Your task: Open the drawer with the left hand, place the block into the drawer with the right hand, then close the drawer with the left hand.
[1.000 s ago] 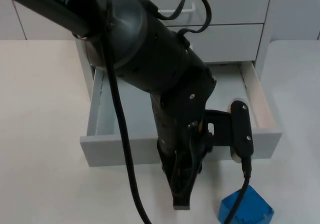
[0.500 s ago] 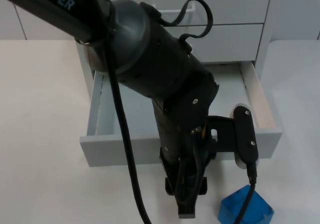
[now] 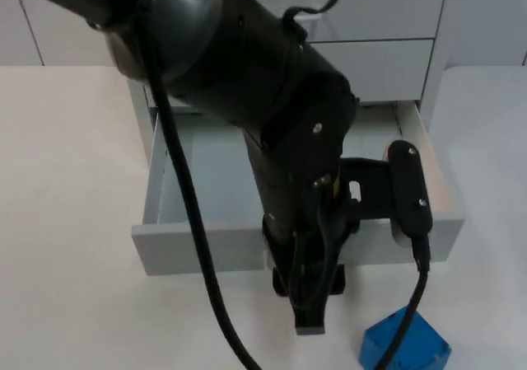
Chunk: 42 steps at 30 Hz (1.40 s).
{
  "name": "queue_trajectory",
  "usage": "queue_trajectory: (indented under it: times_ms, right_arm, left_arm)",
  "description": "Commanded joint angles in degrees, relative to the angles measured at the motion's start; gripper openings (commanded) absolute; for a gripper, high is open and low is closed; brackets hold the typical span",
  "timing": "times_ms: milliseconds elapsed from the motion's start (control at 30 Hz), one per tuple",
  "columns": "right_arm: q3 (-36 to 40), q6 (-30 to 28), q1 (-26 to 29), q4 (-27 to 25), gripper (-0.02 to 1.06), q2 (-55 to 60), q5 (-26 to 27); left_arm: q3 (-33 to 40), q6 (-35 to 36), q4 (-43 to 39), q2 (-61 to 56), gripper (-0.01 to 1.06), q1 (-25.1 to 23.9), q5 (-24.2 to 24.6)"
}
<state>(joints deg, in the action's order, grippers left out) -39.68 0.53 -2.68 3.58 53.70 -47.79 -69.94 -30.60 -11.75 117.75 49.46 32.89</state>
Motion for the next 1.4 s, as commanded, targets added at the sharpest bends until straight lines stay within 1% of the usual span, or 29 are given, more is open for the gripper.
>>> queue_trajectory:
  times_ms: [0, 67, 133, 333, 400, 433, 467, 500, 600, 633, 733, 767, 800, 900, 1000, 1033, 1167, 1233, 1267, 1367]
  right_arm:
    - [-0.31, 0.07, 0.19, -0.15, 1.05, 0.00, 0.59]
    - [-0.31, 0.07, 0.19, -0.27, 1.05, 0.00, 0.59]
    - [-0.31, 0.07, 0.19, -0.27, 1.05, 0.00, 0.59]
    - [-0.31, 0.07, 0.19, -0.27, 1.05, 0.00, 0.59]
    - [-0.31, 0.07, 0.19, -0.27, 1.05, 0.00, 0.59]
    - [-0.31, 0.07, 0.19, -0.28, 1.05, 0.00, 0.47]
    - [-0.31, 0.07, 0.19, -0.28, 1.05, 0.00, 0.47]
    - [-0.31, 0.07, 0.19, -0.28, 1.05, 0.00, 0.47]
    - [-0.31, 0.07, 0.19, -0.28, 1.05, 0.00, 0.47]
    - [-0.31, 0.07, 0.19, -0.28, 1.05, 0.00, 0.47]
    - [-0.31, 0.07, 0.19, -0.51, 1.05, 0.00, 0.48]
    - [-0.31, 0.07, 0.19, -0.51, 1.05, 0.00, 0.48]
    - [-0.31, 0.07, 0.19, -0.51, 1.05, 0.00, 0.48]
    - [-0.31, 0.07, 0.19, -0.51, 1.05, 0.00, 0.48]
    - [-0.31, 0.07, 0.19, -0.64, 1.05, 0.00, 0.48]
    - [-0.31, 0.07, 0.19, -0.64, 1.05, 0.00, 0.48]
    - [-0.31, 0.07, 0.19, -0.98, 1.05, 0.00, 0.48]
    - [-0.31, 0.07, 0.19, -0.98, 1.05, 0.00, 0.48]
    - [-0.31, 0.07, 0.19, -0.98, 1.05, 0.00, 0.48]
    - [-0.31, 0.07, 0.19, -0.98, 1.05, 0.00, 0.48]
  left_arm:
    - [0.02, 0.42, -0.45, -1.48, 0.57, 0.20, 2.11]
    - [0.02, 0.42, -0.12, -2.20, 0.57, 0.20, 3.78]
    - [0.02, 0.42, 0.61, -2.47, 0.57, 0.20, 4.34]
    - [0.02, -0.23, 7.26, -5.03, 0.57, -0.21, 7.82]
    - [0.02, -0.22, 10.15, -6.90, 0.57, -1.09, 10.13]
    - [0.02, -0.22, 12.87, -8.00, 0.57, -2.05, 10.51]
    - [0.02, -0.22, 12.87, -8.00, 0.57, -2.05, 10.51]
    - [0.02, -0.09, 17.56, -9.47, 0.57, -4.06, 11.30]
    - [0.02, -0.09, 24.74, -12.69, 0.57, -8.61, 13.90]
    - [0.02, -0.09, 24.74, -12.69, 0.57, -8.61, 13.90]
    - [0.02, 0.51, 29.66, -15.54, 0.57, -13.81, 17.01]
    - [0.02, 1.18, 30.02, -16.15, 0.57, -15.11, 18.07]
    - [0.02, 1.18, 30.02, -16.15, 0.57, -15.11, 18.07]
    - [1.19, 5.46, 30.15, -18.44, 0.57, -18.95, 19.01]
    - [4.62, 8.66, 30.15, -21.44, 0.57, -22.39, 17.78]
    - [4.62, 8.66, 30.15, -21.44, 0.57, -22.39, 17.78]
    - [10.98, 11.89, 29.23, -25.75, 0.57, -27.48, 14.60]
    - [13.73, 13.12, 28.82, -27.74, 0.57, -30.54, 14.08]
    - [13.73, 13.12, 28.82, -27.74, 0.57, -30.54, 14.08]
    - [16.97, 14.43, 28.46, -30.14, 0.57, -35.96, 14.11]
